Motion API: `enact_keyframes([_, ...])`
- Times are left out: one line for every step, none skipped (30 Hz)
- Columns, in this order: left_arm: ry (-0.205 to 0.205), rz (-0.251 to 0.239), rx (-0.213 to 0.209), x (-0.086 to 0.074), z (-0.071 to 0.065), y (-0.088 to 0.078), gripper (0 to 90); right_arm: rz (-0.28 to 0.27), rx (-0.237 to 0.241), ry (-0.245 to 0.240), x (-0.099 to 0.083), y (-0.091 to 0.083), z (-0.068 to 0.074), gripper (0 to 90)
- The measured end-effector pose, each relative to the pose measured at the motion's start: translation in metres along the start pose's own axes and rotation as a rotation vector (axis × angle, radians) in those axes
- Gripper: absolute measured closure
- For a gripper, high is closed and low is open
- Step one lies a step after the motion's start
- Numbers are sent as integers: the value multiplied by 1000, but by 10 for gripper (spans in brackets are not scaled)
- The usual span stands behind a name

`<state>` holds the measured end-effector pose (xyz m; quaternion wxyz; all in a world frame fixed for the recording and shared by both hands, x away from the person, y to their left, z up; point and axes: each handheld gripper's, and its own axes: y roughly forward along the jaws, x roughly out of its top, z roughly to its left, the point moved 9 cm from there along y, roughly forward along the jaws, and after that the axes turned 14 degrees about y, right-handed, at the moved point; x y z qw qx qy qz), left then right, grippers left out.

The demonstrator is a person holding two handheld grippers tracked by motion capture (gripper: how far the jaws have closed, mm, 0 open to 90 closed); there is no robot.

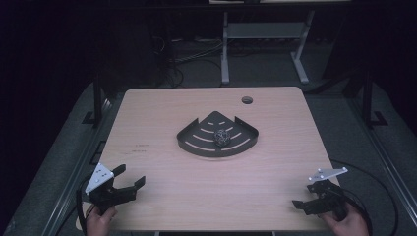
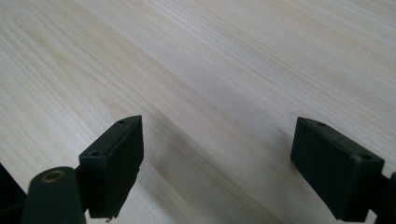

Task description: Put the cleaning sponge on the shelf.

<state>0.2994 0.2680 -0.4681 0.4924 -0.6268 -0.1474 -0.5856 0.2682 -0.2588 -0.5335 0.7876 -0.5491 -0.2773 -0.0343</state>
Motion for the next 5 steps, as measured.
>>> enact_keyframes([1,2,2,0,0,0,133,-4,2,4,-1,0,0,166])
enact_keyframes([0,1,2,0,0,0,133,-5,4,1,-1,0,0,166])
enact_keyframes([-2,0,2,0,0,1,133,-10,0,3,-1,-1,0,166])
enact_keyframes([-1,1,3,0,0,1,133,-20,4,4,-1,-1,1,167])
enact_keyframes([-1,2,2,0,-1,1,133,-24,7,4,0,-1,2,166])
